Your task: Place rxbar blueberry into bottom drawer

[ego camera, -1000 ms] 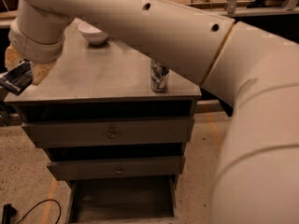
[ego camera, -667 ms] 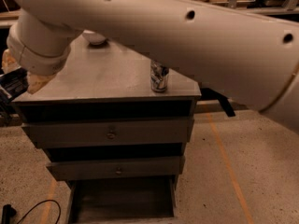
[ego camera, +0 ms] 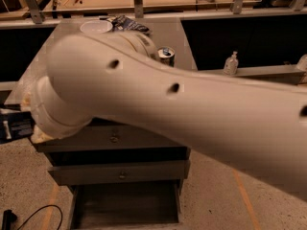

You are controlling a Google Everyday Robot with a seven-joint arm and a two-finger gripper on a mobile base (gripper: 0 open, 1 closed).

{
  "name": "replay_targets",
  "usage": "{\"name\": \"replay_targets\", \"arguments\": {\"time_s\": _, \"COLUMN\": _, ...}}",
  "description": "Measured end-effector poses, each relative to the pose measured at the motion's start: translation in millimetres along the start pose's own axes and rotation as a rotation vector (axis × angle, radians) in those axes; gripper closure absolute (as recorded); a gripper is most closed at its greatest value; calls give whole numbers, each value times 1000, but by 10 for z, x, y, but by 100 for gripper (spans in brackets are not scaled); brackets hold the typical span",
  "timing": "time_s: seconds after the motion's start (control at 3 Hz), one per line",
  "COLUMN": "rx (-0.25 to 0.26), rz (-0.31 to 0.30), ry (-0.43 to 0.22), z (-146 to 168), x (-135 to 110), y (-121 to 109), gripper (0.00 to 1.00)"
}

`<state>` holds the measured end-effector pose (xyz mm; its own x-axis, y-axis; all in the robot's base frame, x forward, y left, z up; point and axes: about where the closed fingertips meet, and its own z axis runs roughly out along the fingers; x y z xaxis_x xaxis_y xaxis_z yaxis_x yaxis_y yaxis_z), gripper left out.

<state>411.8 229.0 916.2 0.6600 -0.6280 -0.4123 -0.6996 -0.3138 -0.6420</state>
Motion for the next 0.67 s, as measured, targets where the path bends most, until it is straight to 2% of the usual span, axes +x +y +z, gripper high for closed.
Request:
{"name": "replay_targets", "arguments": {"time_s": 0.33, "rx": 29, "rz": 149, "ry": 6, "z": 44, "x": 274, "y": 300, "gripper": 100}}
{"name": "replay_targets", "arguments": {"time_s": 0.67, "rx": 71, "rz": 219, "ry": 6, "z": 33, "x": 571, "y": 345, "gripper": 100}}
